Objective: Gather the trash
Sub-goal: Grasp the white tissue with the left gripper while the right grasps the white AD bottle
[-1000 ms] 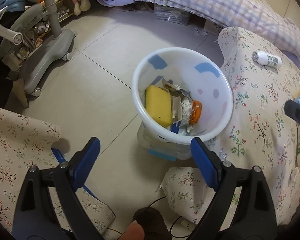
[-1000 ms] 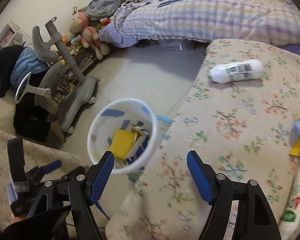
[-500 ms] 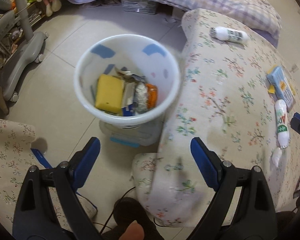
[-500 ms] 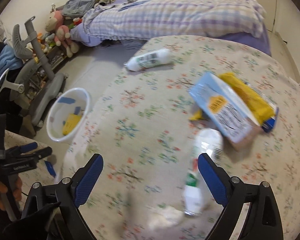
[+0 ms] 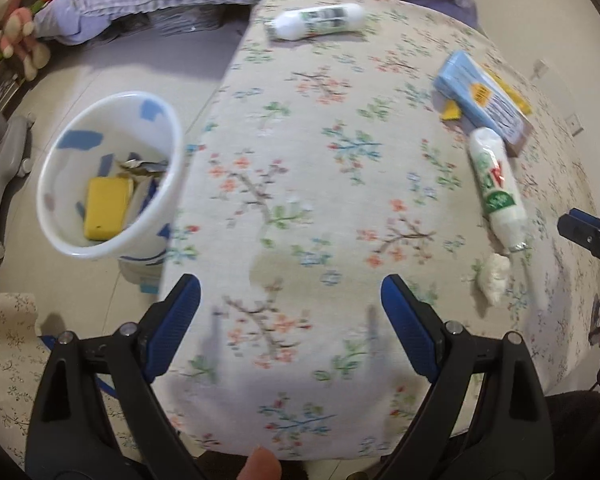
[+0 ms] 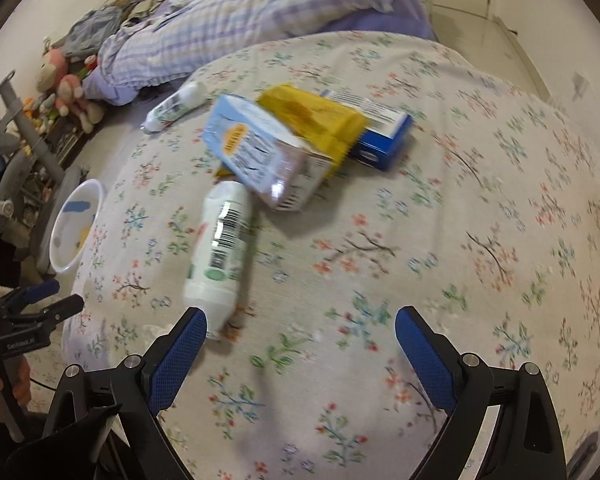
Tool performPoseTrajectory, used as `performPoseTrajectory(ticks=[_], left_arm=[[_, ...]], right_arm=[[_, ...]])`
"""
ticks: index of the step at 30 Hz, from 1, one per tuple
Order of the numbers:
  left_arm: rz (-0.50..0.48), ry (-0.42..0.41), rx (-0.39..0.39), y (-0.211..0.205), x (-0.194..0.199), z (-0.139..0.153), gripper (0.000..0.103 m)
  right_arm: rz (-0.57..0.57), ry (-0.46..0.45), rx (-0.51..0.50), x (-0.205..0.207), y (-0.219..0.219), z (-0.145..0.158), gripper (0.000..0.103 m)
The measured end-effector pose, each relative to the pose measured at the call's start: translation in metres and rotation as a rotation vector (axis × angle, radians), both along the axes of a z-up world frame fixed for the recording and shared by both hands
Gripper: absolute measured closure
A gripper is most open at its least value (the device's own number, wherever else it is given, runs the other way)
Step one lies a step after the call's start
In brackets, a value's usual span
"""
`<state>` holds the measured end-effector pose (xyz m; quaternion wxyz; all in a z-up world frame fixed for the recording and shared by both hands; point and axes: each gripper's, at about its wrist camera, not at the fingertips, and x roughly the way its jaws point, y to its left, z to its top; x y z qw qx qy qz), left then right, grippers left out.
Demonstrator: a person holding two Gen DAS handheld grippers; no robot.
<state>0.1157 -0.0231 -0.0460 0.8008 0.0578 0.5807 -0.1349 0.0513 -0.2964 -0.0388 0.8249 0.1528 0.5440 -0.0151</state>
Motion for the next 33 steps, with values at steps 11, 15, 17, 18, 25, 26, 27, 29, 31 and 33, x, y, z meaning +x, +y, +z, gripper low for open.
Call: performPoseTrajectory(ticks=[11, 15, 17, 18, 25, 26, 27, 29, 31, 33], left_arm=[[-0.168, 0.034, -0.129, -0.074, -0.022, 0.001, 0.012], [-0.223, 0.048, -0.146, -0.096, -0.027, -0.002, 0.022], [-0.249, 0.053, -0.149, -0.106, -0.030, -0.005, 0.028], [-0.256, 0.053, -0.148, -0.111, -0.030, -0.006, 0.034], [-0.305, 0.056, -0.161, -0.123, -0.027, -0.018, 0.082], [-0.312, 0.057, -0.166, -0.124, -0.027, -0.016, 0.087], [-0.310, 0.048, -0.163, -0.123, -0.028, -0.014, 0.088], [-0.305, 0.034, -0.147, -0.121, -0.027, -0.011, 0.092], [-0.280, 0.024, -0.138, -0.113, -0.024, -0.008, 0.092], [-0.247, 0.014, -0.138, -0.103, -0.019, -0.006, 0.092]], right_arm=[[-0.029, 0.042, -0.020, -0.026, -0.020, -0.011, 0.006], [-0.027, 0.050, -0.025, -0.032, -0.024, -0.013, 0.006], [-0.036, 0.054, -0.026, -0.034, -0.028, -0.016, 0.006], [-0.043, 0.057, -0.023, -0.035, -0.031, -0.017, 0.006], [-0.067, 0.044, 0.027, -0.036, -0.039, -0.015, 0.006], [-0.069, 0.040, 0.033, -0.034, -0.038, -0.014, 0.006], [-0.070, 0.035, 0.042, -0.033, -0.038, -0.013, 0.006], [-0.067, 0.029, 0.063, -0.027, -0.036, -0.012, 0.006], [-0.054, 0.021, 0.086, -0.021, -0.032, -0.011, 0.007], [-0.039, 0.014, 0.120, -0.013, -0.025, -0.010, 0.008]])
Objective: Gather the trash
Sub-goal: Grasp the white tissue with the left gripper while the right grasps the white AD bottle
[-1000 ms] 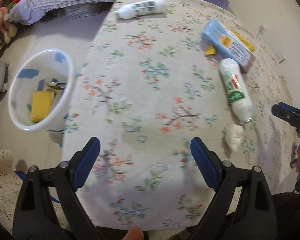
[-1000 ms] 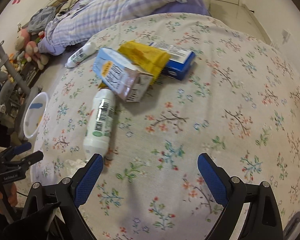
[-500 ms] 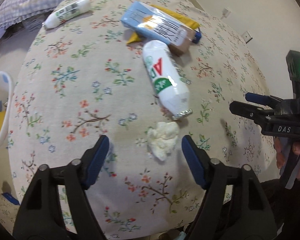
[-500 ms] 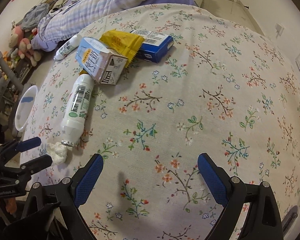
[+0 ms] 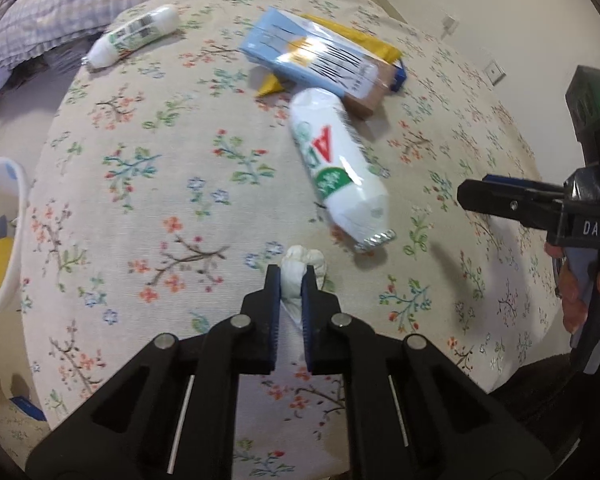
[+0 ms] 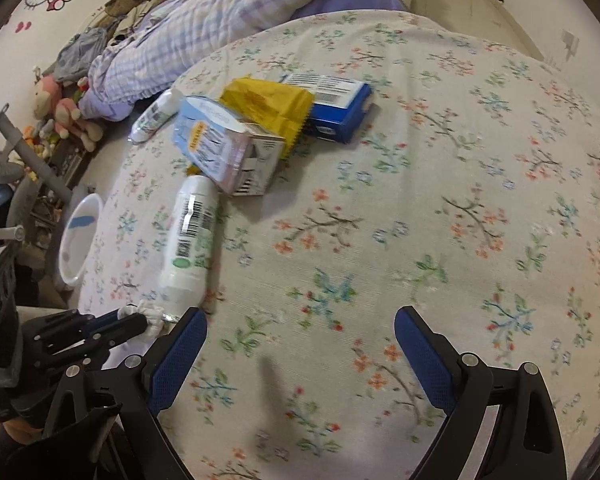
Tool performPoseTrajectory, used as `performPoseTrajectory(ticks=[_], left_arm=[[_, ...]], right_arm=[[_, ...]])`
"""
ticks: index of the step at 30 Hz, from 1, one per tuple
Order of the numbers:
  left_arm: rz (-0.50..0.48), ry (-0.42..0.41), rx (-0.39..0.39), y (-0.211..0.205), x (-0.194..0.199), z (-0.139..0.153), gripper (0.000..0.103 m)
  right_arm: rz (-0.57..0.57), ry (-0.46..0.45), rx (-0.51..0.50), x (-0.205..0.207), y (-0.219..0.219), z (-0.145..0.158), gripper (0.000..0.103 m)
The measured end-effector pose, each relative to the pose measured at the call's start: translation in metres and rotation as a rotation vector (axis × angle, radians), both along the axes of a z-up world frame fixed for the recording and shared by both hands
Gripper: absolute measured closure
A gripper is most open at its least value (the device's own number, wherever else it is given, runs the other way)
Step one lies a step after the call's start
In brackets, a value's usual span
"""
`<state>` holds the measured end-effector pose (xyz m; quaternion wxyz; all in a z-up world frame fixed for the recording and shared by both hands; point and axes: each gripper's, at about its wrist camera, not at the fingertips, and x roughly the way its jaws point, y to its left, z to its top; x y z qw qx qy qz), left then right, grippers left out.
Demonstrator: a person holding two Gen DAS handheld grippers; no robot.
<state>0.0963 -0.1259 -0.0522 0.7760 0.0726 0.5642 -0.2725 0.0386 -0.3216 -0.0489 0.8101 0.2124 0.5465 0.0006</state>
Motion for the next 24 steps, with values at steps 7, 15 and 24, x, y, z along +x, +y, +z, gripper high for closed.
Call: performPoseTrajectory(ticks=[7, 15, 24], left_arm=[[0.120, -0.057, 0.023, 0.038, 0.015, 0.007, 0.092], [0.207, -0.057, 0.034, 0.061, 0.029, 0.007, 0.093], [0.250, -0.053, 0.032, 0.074, 0.038, 0.007, 0.092]], right_arm=[[0.068, 0.010, 0.063, 0.032, 0.036, -0.005, 0.027], [0.124, 0.015, 0.082, 0.059, 0.069, -0.010, 0.037], [0.115, 0.027, 0.077, 0.073, 0.073, -0.019, 0.049]])
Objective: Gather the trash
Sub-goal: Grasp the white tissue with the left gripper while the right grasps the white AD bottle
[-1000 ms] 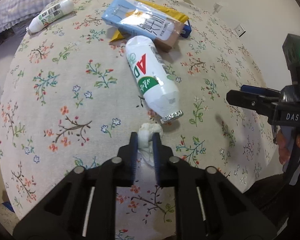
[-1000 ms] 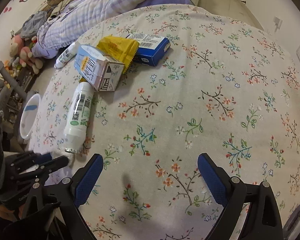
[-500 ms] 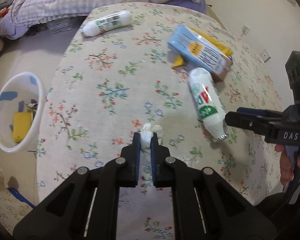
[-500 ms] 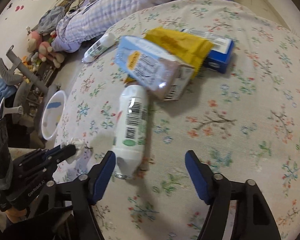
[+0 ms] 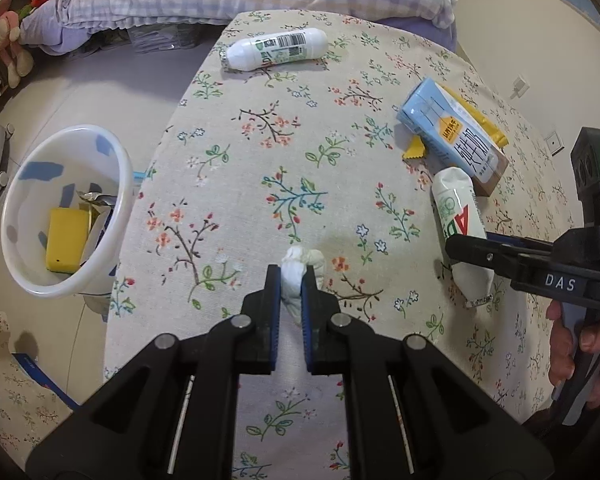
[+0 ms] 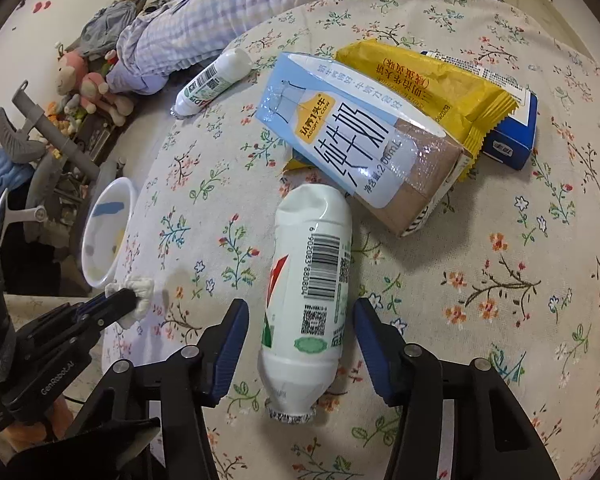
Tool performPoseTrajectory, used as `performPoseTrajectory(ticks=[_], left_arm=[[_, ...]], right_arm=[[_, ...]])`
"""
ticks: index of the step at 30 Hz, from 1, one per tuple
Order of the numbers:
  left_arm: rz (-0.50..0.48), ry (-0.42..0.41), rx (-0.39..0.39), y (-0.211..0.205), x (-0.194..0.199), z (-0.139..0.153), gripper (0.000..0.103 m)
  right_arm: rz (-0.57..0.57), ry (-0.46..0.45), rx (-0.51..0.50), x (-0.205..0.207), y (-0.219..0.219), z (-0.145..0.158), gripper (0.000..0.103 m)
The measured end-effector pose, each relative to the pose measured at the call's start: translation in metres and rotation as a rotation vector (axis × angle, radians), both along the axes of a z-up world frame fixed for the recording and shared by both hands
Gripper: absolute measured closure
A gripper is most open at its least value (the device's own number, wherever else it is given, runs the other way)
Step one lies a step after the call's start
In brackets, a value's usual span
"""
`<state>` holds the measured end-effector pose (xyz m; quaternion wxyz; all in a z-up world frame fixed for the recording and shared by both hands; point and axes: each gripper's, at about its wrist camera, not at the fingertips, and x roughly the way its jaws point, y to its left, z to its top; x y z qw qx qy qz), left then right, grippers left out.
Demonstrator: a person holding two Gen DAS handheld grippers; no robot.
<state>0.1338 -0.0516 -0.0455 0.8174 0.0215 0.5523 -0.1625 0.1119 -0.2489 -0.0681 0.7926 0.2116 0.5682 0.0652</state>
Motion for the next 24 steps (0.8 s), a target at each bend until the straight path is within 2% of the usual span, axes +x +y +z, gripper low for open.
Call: performPoseTrajectory(ticks=[3, 14, 24], left_arm=[[0.012, 0.000, -0.003, 0.005, 0.003, 0.001, 0.093], [0.078, -0.025, -0.031, 0.031, 0.010, 0.012, 0.093], [0.188, -0.043, -0.043, 0.082, 0.022, 0.015, 0.093]], right_arm=[[0.003, -0.001, -0.012, 0.002, 0.001, 0.000, 0.062], [0.016, -0.059, -0.012, 0.004, 0.011, 0.019, 0.062], [0.054, -0.111, -0.005, 0.016, 0.047, 0.039, 0.062]])
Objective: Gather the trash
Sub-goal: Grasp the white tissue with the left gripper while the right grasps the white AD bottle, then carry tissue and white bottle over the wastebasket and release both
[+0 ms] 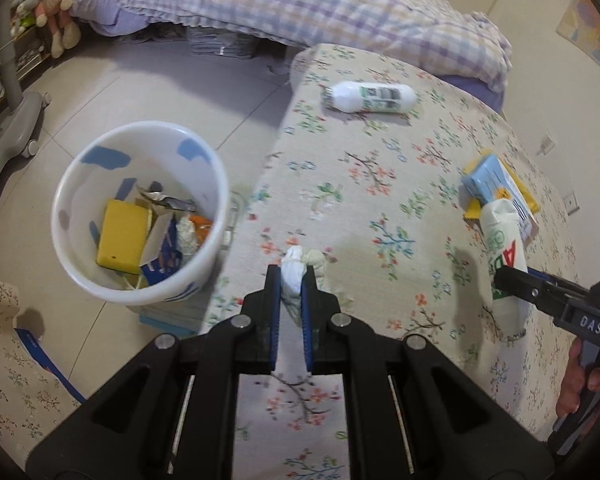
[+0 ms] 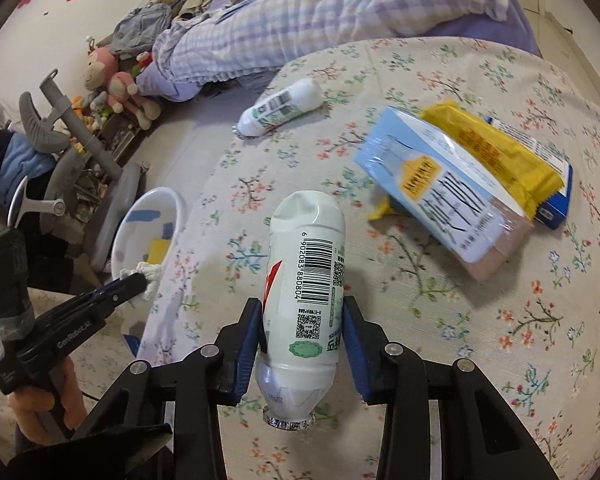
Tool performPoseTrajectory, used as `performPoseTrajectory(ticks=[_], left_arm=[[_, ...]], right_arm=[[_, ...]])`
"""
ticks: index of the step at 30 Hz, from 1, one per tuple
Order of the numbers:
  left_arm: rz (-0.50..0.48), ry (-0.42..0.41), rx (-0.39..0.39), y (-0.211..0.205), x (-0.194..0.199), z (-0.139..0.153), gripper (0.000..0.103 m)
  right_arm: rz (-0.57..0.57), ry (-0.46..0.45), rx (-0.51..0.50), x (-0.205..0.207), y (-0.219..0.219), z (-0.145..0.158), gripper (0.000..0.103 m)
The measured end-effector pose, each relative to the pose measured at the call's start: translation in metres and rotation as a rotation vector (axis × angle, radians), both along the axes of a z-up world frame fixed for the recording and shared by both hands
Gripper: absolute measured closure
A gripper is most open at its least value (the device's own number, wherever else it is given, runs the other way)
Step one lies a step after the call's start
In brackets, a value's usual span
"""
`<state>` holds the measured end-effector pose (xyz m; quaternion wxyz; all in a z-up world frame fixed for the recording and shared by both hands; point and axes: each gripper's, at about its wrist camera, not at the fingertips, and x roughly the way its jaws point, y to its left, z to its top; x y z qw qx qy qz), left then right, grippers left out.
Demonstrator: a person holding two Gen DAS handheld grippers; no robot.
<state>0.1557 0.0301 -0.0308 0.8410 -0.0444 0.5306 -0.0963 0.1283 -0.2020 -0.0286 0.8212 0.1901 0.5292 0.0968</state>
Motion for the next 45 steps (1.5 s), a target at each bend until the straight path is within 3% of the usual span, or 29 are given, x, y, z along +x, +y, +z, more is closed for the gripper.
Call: performPoseTrajectory(ticks=[9, 18, 20, 22, 23, 31, 39, 45], left_arm=[[0.150, -0.003, -0.010, 0.063, 0.017, -0.006, 0.093], [0.205, -0.035, 0.001, 0.096, 0.033, -0.019, 0.092], [0.207, -0.034, 0.019, 0.098, 0.034, -0.019, 0.075], [0.234, -0.049, 0.066, 0.102, 0.031, -0.018, 0.028], [0.259, -0.077, 0.097, 0.105, 0.026, -0.015, 0.025], [0.371, -0.015, 0.180, 0.137, 0.013, -0.019, 0.019], [0.408, 0.034, 0.190, 0.166, 0.008, -0.024, 0.019], [0.442, 0.050, 0.154, 0.181, 0.007, -0.023, 0.019]], right_arm=[[0.048, -0.027, 0.045, 0.021, 0.043, 0.005, 0.062], [0.085, -0.021, 0.051, 0.039, 0.076, -0.002, 0.062], [0.091, -0.024, 0.056, 0.043, 0.081, -0.002, 0.062], [0.099, -0.032, 0.059, 0.047, 0.088, -0.002, 0.062], [0.102, -0.035, 0.060, 0.048, 0.092, -0.001, 0.062], [0.141, -0.052, 0.105, 0.069, 0.133, -0.006, 0.062], [0.184, -0.044, 0.114, 0.089, 0.184, -0.024, 0.062], [0.199, -0.058, 0.127, 0.097, 0.198, -0.030, 0.062]])
